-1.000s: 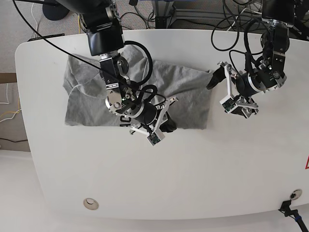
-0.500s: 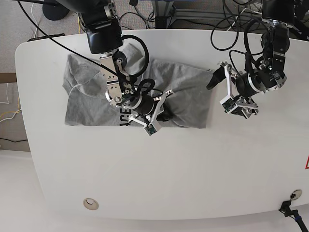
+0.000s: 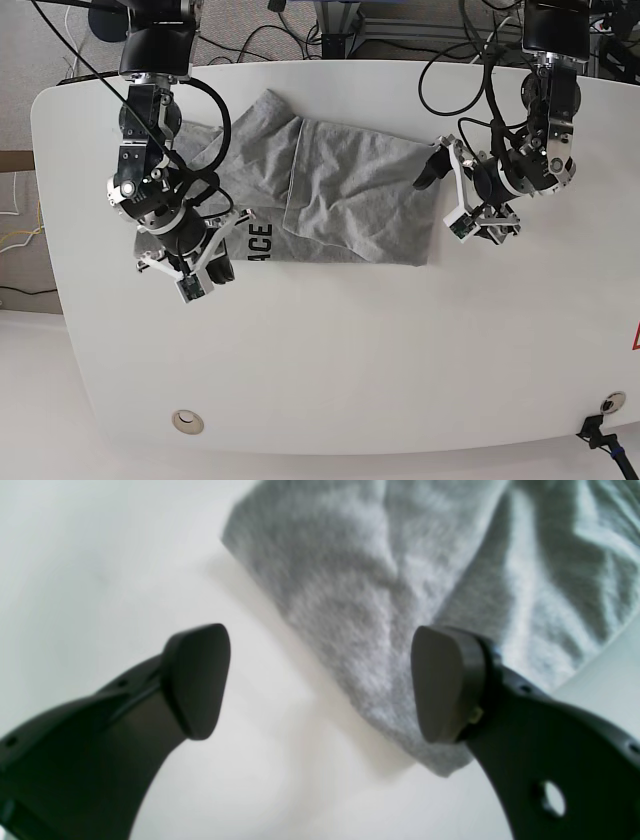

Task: Fold the T-shirt properly
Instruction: 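Move the right gripper to the shirt's outer end and grasp it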

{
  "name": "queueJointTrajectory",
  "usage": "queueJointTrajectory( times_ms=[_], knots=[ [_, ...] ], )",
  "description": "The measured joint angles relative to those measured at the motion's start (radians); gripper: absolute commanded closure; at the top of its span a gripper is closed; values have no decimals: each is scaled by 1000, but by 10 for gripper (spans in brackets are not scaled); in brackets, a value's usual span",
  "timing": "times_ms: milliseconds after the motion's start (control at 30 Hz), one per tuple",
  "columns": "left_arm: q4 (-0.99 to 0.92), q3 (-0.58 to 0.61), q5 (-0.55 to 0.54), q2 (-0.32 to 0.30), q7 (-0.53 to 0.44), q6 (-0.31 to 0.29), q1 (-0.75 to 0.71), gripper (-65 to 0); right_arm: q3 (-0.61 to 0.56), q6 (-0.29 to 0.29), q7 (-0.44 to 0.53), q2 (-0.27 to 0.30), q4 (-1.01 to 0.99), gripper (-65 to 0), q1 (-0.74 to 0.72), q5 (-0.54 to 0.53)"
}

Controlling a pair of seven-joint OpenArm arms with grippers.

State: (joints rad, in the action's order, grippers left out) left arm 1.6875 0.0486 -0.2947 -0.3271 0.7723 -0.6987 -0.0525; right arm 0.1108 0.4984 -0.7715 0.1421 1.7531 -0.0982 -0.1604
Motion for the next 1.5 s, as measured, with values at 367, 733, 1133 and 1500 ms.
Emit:
queueJointTrajectory(
  times_ms=[367,733,1133,1500],
  knots=[
    [-174,-69,-135,87,-4,2,45,-533,339,8,-8,15,-4,-495,106,-3],
    [-272,-74,-148,86,-18,2,50,-533,506,78,-53,113,-248,-495,124,-161],
    [-270,-75,-234,83,-3,3,44,-533,501,95,-70,128,-324,-494,146,-319],
    [-222,-76,-230,80,40,3,48,-532,442,123,-37,90,-374,-494,135,-340]
  ],
)
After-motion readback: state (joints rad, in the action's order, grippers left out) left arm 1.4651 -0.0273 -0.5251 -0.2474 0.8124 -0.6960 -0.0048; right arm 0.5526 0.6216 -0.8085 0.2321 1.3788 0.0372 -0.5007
